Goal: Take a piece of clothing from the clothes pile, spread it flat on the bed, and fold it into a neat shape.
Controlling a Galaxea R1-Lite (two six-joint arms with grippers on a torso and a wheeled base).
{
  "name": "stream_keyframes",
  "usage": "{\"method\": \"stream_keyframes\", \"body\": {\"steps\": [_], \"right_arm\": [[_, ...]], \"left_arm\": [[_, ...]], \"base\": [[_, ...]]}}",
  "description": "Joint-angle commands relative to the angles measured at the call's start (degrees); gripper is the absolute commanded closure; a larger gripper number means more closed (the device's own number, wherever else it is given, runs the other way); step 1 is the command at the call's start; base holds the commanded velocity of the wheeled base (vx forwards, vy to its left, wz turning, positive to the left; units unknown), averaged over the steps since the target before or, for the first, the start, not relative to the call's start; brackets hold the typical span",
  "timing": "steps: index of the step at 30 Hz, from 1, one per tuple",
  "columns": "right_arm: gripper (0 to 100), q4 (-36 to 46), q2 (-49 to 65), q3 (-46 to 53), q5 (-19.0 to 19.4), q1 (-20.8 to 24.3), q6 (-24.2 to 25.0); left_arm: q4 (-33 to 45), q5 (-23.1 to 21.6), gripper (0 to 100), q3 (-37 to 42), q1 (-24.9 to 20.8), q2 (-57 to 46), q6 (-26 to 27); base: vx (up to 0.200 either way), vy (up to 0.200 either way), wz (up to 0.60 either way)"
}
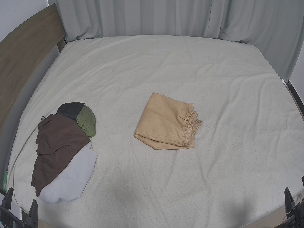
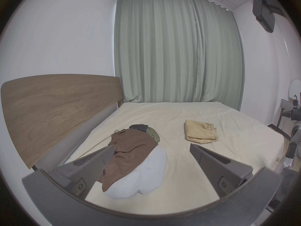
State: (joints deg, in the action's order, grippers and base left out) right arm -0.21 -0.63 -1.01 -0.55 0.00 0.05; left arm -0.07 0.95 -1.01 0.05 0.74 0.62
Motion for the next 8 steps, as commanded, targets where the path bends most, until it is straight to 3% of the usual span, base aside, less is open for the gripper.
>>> {"method": "stream_keyframes", "body": {"steps": [1,8], "right_arm": [[0,0.03,0.19,1.01,0.11,-0.09,-0.22],[0,-0.06,0.19,1.01,0.11,0.09,-0.40]], "left_arm": [[-0.01,0.02,0,0.92,0.04,-0.74,-0.01],[-0.01,0.02,0,0.92,0.04,-0.74,-0.09]], "base": [[0.000,0.000,0.00],[0.000,0.000,0.00]]}}
